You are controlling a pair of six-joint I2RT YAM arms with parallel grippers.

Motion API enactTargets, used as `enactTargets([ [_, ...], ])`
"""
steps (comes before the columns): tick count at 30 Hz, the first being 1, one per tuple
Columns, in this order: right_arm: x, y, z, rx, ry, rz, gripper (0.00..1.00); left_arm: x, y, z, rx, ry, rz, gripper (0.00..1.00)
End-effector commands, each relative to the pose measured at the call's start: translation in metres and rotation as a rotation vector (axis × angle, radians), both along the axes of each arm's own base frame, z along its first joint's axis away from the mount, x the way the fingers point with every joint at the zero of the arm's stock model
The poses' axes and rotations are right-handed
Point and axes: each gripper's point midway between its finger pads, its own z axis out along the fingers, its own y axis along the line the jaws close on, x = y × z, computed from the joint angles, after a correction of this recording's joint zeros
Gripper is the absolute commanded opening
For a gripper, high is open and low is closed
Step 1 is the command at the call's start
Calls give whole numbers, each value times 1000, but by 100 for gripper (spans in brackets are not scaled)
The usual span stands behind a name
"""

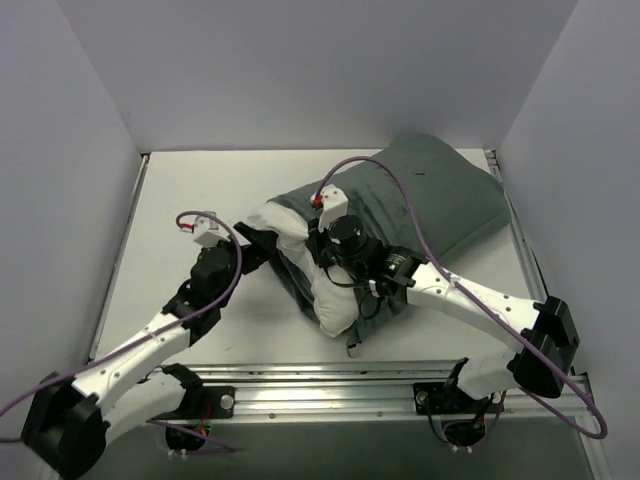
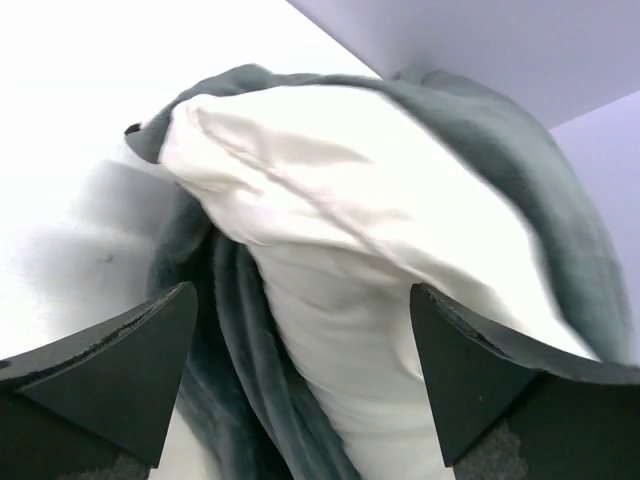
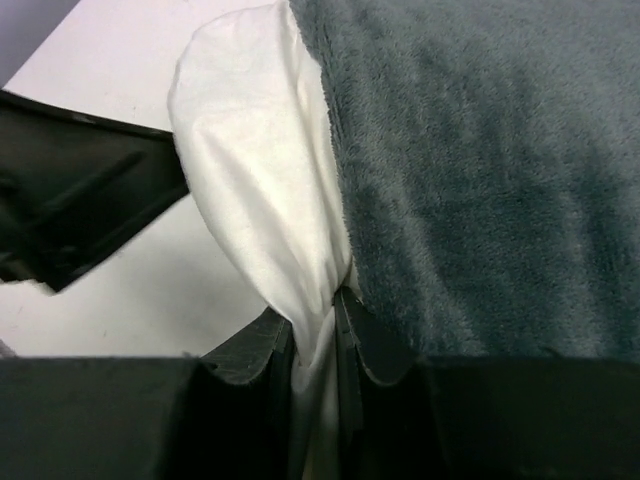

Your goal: Remove the pillowcase from the pillow

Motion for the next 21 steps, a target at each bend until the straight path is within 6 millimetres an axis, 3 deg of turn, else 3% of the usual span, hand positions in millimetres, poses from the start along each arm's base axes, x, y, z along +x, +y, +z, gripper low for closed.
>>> enactTargets([
  [1,2,35,61,188,-53,71,13,-31,25,0,53,114,17,96],
  [5,4,34,68,163,-54,68,42,-58,52,-6,58,203,56,97],
  [6,5,33,70,159,-56,64,54,-62,53,-5,56,209,49,97],
  [9,9,23,80,136,-66,26,73,-75,42,-1,49,212,-49,97],
  [11,17,8,86,117,-86,-38,79,-82,24,3,31,212,-160,97],
  [15,44,-42,61,17,-42,-208,86,-87,-15,13,-34,195,-360,94],
  [16,48,-53,52,3,-12,-241,86,-89,-28,25,-74,167,-424,94],
  [18,59,-82,35,-16,25,-318,87,-88,-41,37,-103,135,-477,94],
  [20,63,-98,27,-1,48,-355,87,-93,-53,46,-106,113,-536,94],
  [21,67,-113,12,-13,77,-385,87,-93,-57,49,-100,108,-550,94],
])
